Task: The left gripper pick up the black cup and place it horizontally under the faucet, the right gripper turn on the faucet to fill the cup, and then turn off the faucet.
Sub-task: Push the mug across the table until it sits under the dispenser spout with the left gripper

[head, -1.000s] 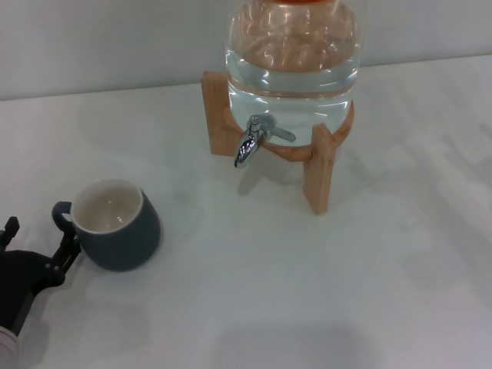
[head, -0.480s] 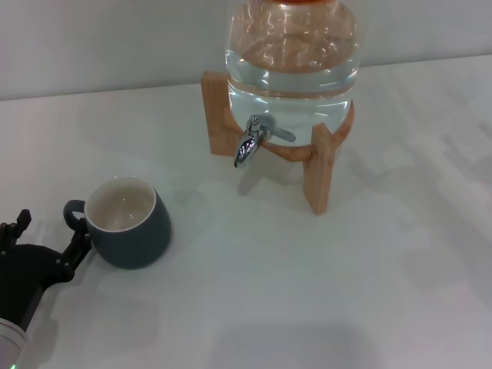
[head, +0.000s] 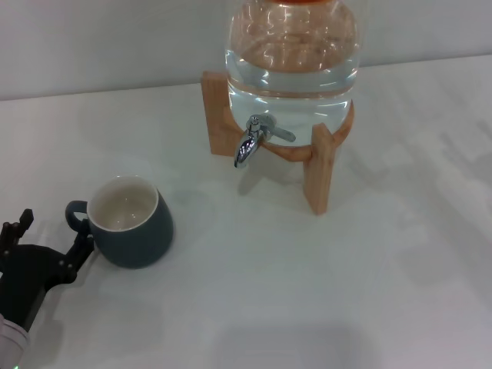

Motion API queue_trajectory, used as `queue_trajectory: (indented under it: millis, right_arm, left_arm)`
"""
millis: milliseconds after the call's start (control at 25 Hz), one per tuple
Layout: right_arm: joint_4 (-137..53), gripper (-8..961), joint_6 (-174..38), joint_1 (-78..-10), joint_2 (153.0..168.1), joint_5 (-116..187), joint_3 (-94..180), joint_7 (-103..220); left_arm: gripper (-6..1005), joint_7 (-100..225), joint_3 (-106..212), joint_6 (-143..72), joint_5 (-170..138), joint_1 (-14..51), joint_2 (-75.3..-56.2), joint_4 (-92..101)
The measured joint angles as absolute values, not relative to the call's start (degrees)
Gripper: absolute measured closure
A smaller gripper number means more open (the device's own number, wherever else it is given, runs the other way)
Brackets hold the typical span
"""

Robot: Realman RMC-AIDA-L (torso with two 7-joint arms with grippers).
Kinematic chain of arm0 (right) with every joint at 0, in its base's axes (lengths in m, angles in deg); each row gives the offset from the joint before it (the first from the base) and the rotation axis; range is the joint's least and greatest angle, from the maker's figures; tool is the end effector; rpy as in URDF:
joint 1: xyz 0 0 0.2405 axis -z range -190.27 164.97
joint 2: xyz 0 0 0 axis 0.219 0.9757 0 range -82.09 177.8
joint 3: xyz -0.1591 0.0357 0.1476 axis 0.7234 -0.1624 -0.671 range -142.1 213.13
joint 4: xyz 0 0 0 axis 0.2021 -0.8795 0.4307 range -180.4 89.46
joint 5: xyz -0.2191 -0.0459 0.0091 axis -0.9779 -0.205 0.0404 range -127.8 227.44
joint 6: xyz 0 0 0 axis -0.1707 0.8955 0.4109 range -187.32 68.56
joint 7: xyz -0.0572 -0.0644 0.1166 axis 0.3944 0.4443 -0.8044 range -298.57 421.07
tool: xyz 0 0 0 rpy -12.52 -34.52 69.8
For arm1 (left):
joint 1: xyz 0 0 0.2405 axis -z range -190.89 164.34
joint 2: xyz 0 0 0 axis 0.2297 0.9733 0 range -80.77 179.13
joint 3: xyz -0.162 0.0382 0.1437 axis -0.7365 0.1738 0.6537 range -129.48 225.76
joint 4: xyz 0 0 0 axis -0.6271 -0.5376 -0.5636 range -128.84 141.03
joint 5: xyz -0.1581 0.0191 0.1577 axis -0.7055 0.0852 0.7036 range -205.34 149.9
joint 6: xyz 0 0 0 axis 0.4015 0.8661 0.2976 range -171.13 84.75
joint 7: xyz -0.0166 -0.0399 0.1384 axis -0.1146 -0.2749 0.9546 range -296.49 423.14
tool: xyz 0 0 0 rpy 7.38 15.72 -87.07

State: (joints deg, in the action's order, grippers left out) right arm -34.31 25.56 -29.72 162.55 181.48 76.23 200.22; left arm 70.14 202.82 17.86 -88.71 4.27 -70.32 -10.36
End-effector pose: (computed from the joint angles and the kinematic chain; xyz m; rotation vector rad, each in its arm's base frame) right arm 0.3402 0.2855 0.0917 -1.5407 0.5393 1.0427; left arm -0.3155 0.2688 -0.0689 -1.8502 -0.4920 -0.4545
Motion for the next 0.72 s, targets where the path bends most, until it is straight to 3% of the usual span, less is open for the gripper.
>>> queue_trajectory:
  millis: [720]
  right_arm:
    - [-34.3, 114, 25.1, -29.7, 162.55, 181.5, 76.3, 200.3]
  left_arm:
    - [137, 70.6, 202.8, 17.9, -87.6, 4.7, -70.26, -10.4]
